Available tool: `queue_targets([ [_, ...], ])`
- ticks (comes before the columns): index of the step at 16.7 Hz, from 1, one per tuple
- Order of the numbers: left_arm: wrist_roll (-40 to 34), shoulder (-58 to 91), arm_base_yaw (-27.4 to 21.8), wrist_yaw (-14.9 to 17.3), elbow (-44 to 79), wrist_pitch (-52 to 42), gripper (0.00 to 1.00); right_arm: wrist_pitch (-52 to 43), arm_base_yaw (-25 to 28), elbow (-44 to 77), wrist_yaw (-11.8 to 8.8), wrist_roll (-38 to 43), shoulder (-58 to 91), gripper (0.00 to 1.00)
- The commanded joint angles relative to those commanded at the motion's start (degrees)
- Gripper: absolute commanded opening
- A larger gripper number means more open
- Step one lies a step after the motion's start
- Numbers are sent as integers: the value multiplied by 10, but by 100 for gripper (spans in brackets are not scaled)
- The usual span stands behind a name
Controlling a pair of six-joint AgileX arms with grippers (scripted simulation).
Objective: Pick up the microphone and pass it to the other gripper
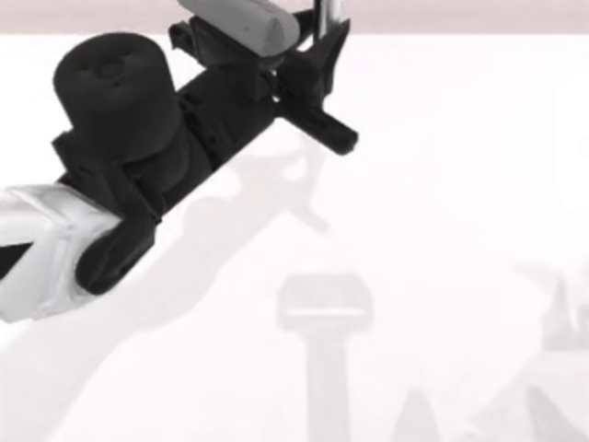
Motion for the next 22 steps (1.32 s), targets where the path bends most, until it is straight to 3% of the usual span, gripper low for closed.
queue_targets([
  [3, 0, 0, 0, 0, 0, 0, 0, 3, 5, 7, -3, 0, 7, 100],
  [6, 0, 0, 0, 0, 0, 0, 0, 24, 37, 53, -18, -1, 63, 100],
  [17, 0, 0, 0, 0, 0, 0, 0, 152, 244, 347, -119, -5, 530, 100],
  [22, 0, 0, 0, 0, 0, 0, 0, 196, 307, 440, -150, -8, 659, 100],
])
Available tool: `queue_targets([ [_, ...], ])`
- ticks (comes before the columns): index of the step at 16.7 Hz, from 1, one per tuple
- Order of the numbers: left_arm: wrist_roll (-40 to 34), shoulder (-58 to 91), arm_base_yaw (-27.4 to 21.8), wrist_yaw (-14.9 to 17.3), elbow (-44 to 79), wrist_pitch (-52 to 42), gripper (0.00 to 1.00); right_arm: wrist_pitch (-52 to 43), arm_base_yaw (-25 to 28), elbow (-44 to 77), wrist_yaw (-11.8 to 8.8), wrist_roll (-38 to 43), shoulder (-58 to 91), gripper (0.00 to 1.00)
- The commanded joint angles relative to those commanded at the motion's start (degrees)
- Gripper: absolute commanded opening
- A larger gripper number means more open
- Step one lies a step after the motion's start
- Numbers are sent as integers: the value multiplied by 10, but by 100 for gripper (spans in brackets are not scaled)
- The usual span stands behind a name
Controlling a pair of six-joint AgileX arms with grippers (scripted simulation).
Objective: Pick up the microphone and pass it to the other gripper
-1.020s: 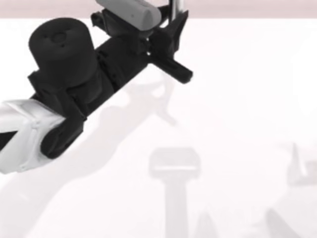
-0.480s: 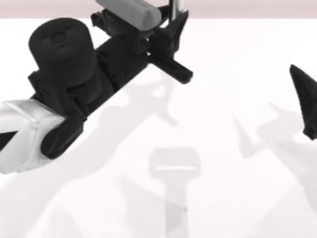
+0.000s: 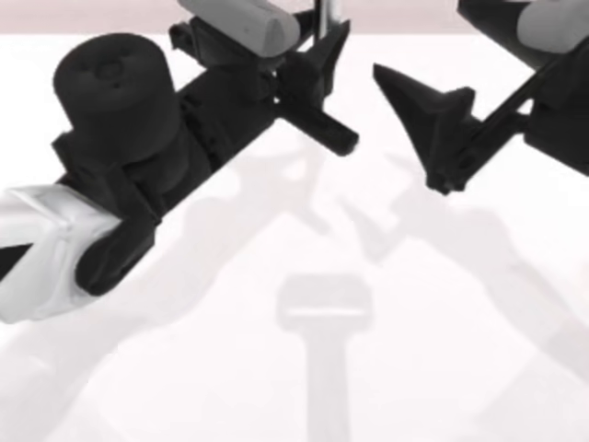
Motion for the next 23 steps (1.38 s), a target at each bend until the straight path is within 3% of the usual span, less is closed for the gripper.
queue_targets([
  [8, 0, 0, 0, 0, 0, 0, 0, 9, 10, 21, -2, 0, 24, 100],
  [17, 0, 0, 0, 0, 0, 0, 0, 59, 51, 179, 40, 1, 235, 100],
  [22, 0, 0, 0, 0, 0, 0, 0, 61, 53, 187, 43, 2, 244, 100],
  [23, 0, 0, 0, 0, 0, 0, 0, 61, 53, 187, 43, 2, 244, 92],
])
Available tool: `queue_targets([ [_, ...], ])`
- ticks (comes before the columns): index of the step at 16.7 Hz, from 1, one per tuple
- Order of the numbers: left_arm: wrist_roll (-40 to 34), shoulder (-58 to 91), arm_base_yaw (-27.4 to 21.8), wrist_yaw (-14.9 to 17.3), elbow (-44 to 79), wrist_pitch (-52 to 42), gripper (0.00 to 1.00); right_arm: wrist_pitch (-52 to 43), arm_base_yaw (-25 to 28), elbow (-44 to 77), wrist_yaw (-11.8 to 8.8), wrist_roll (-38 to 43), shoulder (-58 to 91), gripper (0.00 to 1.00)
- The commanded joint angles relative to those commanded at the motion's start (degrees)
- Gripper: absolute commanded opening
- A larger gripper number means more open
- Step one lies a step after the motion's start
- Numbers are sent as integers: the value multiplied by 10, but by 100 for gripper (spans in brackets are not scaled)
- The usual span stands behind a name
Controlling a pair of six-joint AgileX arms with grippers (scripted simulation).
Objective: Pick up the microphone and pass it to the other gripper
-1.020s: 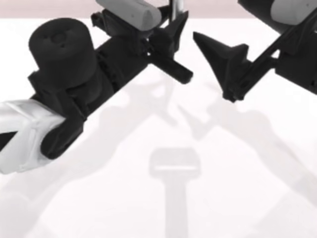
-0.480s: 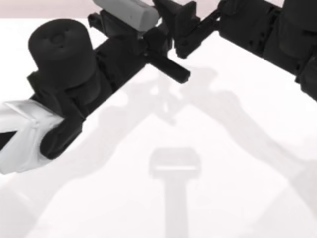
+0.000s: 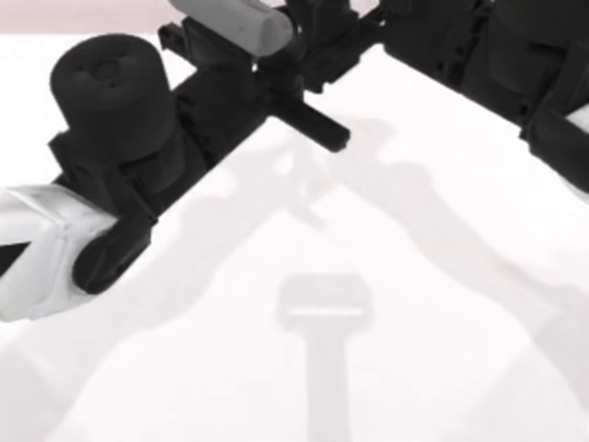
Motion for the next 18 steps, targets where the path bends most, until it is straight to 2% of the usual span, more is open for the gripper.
queue_targets([
  [12, 0, 0, 0, 0, 0, 0, 0, 0, 0, 0, 0, 0, 0, 2],
  [18, 0, 0, 0, 0, 0, 0, 0, 0, 0, 0, 0, 0, 0, 0],
])
